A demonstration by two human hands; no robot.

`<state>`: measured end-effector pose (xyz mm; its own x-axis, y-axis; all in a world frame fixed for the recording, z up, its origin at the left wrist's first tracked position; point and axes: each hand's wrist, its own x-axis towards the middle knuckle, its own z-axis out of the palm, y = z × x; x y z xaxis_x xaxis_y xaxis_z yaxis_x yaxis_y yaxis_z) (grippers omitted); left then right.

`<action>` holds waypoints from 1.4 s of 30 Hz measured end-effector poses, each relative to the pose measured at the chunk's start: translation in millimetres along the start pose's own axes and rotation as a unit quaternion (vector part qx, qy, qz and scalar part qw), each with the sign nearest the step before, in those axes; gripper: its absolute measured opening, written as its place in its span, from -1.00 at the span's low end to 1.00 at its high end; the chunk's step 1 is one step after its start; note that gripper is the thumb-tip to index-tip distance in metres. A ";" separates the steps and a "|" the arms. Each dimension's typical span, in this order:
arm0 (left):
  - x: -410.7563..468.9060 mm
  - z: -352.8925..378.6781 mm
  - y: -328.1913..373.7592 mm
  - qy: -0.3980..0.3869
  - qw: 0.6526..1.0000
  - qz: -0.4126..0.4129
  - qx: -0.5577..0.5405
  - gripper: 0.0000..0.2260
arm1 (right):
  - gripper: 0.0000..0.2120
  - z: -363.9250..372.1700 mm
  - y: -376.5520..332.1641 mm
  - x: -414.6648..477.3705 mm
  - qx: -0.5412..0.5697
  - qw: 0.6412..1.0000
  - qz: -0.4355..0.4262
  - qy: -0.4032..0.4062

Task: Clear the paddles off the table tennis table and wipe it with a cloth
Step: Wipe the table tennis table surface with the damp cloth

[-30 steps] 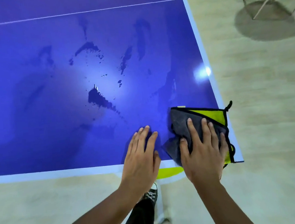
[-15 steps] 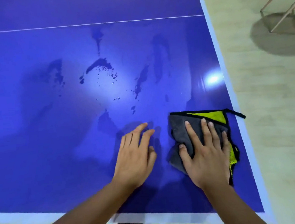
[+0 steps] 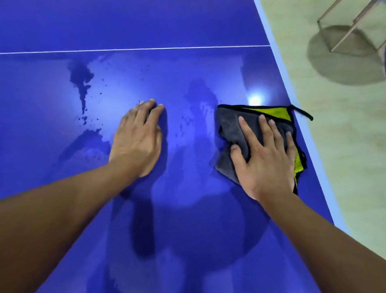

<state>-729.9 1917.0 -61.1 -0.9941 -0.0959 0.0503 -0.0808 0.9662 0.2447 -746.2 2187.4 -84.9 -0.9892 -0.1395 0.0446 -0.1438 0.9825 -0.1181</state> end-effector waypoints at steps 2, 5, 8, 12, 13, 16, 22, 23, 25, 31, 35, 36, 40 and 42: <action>1.3 3.8 -3.8 0.002 1.000 -0.008 -0.008 -0.56 | -0.37 2.7 -4.2 35.7 -0.008 1.000 0.002 -0.002; -1.4 4.9 -4.1 0.004 1.000 -0.014 -0.020 -0.55 | -0.36 3.8 -9.7 86.7 -0.018 1.000 0.001 -0.011; 3.5 5.9 -5.9 0.004 1.000 -0.012 -0.011 -0.54 | -0.36 5.6 -18.1 141.7 -0.021 1.000 -0.019 -0.008; 8.9 7.9 -6.7 0.010 1.000 -0.013 -0.023 -0.53 | -0.35 10.1 -32.1 214.5 -0.025 0.999 -0.027 -0.009; 9.2 7.2 -5.0 0.011 1.000 -0.013 -0.024 -0.53 | -0.35 9.7 -34.0 230.6 -0.026 0.999 -0.028 -0.010; 10.6 6.6 -5.4 0.008 1.000 -0.019 -0.023 -0.52 | -0.37 11.6 -42.3 273.4 -0.023 0.999 -0.030 -0.014; 10.6 9.2 -7.8 0.004 1.000 -0.023 -0.018 -0.51 | -0.41 12.7 -48.2 296.5 -0.021 0.999 -0.024 -0.031; 10.4 9.1 -7.8 0.004 0.999 -0.025 -0.020 -0.51 | -0.42 11.7 -49.7 293.3 -0.022 0.999 -0.026 -0.035; 8.7 8.0 -7.3 0.001 0.999 -0.030 -0.021 -0.50 | -0.44 10.9 -55.1 280.3 -0.025 0.999 -0.030 -0.035; 7.3 9.3 -6.2 0.010 1.000 -0.021 -0.017 -0.54 | -0.43 11.2 -78.9 210.1 -0.011 0.994 -0.102 -0.034; 5.6 11.6 -7.5 0.026 0.999 -0.020 -0.033 -0.58 | -0.44 13.3 -89.3 165.0 -0.011 0.995 -0.091 -0.028; 4.5 12.4 -7.6 0.031 0.999 -0.010 -0.026 -0.58 | -0.44 12.5 -90.3 152.3 -0.009 0.996 -0.086 -0.031; 7.9 13.6 -9.1 0.042 0.999 0.005 -0.003 -0.59 | -0.42 10.1 -92.5 94.7 0.000 0.994 -0.108 -0.031; 0.2 14.1 -8.0 0.045 0.999 -0.007 0.007 -0.58 | -0.41 9.3 -88.7 57.0 0.014 0.993 -0.116 -0.028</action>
<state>-730.4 1912.6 -76.7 -0.9825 -0.1299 0.1338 -0.0962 0.9677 0.2330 -790.1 2091.2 -81.1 -0.9295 -0.3685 0.0182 -0.3673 0.9196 -0.1396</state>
